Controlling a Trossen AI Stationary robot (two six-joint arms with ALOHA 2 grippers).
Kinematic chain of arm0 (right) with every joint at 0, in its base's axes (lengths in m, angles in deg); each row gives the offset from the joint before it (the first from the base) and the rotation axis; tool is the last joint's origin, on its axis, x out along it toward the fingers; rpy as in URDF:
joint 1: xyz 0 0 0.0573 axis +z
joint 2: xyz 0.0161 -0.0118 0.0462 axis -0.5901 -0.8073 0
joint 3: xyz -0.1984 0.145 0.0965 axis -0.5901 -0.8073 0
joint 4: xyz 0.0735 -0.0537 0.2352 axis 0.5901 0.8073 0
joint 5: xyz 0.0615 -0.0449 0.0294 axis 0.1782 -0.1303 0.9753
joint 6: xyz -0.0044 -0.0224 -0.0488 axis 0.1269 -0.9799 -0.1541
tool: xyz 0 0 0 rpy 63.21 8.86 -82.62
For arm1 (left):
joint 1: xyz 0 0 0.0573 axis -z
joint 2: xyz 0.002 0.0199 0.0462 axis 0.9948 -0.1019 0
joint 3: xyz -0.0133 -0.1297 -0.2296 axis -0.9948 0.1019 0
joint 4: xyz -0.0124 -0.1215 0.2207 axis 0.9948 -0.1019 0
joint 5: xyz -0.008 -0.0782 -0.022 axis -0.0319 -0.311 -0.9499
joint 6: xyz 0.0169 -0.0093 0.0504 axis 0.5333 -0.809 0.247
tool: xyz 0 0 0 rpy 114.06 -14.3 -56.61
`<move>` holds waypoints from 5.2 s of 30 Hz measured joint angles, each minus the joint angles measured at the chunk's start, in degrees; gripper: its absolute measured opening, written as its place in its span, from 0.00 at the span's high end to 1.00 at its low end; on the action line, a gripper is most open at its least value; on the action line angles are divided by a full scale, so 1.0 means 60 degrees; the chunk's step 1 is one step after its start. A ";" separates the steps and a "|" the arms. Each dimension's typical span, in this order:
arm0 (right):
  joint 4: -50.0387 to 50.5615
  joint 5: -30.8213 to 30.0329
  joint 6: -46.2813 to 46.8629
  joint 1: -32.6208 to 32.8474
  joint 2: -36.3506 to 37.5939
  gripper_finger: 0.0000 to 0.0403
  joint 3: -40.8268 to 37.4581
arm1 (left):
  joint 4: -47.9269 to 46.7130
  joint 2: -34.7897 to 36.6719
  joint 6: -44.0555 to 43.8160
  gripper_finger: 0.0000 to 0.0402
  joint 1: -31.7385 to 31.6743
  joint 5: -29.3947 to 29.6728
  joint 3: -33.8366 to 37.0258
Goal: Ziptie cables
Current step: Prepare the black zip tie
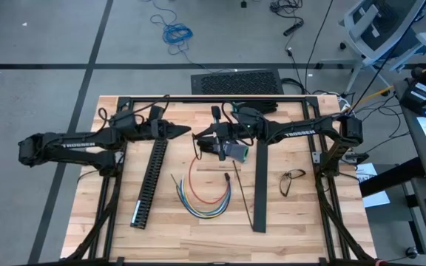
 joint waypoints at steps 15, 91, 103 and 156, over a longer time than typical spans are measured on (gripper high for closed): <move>0.0041 0.0000 0.0000 -0.0011 0.0000 1.00 0.0000 | -0.0016 -0.0437 -0.0016 0.56 0.0317 -0.0090 -0.0303; 0.0083 0.0010 0.0004 -0.0248 0.0000 1.00 0.0004 | 0.0437 -0.0393 -0.0530 0.56 0.0063 -0.0304 -0.0292; -0.0101 0.0000 0.0000 -0.0251 -0.0007 1.00 0.0000 | 0.0420 -0.0170 0.0540 0.56 0.0040 -0.0755 -0.0292; -0.0666 -0.2653 1.7269 -0.0841 -0.1836 1.00 0.0878 | -0.3715 -0.0061 2.5192 0.56 0.5511 0.5776 -0.0296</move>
